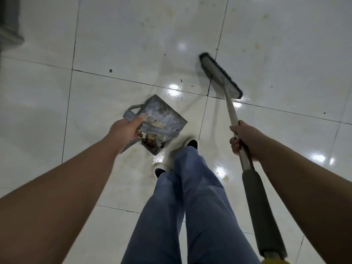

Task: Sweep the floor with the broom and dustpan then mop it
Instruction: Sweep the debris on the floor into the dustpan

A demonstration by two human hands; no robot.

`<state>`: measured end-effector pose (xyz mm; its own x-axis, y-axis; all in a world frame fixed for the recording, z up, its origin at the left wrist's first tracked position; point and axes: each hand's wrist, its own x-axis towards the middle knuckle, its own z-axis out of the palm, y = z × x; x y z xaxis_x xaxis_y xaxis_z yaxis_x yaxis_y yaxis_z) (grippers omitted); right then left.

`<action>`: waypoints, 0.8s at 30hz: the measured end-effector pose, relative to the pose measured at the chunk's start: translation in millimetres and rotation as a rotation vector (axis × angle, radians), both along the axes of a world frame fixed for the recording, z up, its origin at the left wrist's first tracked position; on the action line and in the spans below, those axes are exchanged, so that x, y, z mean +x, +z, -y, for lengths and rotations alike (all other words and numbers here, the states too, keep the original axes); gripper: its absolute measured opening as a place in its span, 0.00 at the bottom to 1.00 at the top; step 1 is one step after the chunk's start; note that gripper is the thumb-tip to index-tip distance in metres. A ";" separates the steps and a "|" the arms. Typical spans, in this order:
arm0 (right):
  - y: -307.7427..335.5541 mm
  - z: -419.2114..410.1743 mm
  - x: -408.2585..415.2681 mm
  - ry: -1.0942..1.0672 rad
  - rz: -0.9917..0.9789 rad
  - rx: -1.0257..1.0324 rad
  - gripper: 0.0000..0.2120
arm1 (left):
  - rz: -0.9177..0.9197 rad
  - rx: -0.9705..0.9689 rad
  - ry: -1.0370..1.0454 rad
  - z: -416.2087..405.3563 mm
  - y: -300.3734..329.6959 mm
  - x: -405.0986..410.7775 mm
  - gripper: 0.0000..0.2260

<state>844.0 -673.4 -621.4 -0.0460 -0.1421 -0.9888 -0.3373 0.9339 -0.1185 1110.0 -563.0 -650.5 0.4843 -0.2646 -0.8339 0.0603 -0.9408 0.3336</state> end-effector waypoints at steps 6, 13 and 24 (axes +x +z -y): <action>20.2 -48.8 12.9 0.422 -0.065 0.091 0.04 | 0.029 0.013 0.025 -18.6 6.1 2.3 0.20; 61.9 -82.5 16.7 0.593 0.019 -0.069 0.09 | 0.021 -0.023 0.143 -72.6 27.5 25.9 0.21; -8.6 66.9 85.2 0.581 -0.145 -0.283 0.14 | 0.022 0.032 0.219 -97.5 11.9 35.5 0.18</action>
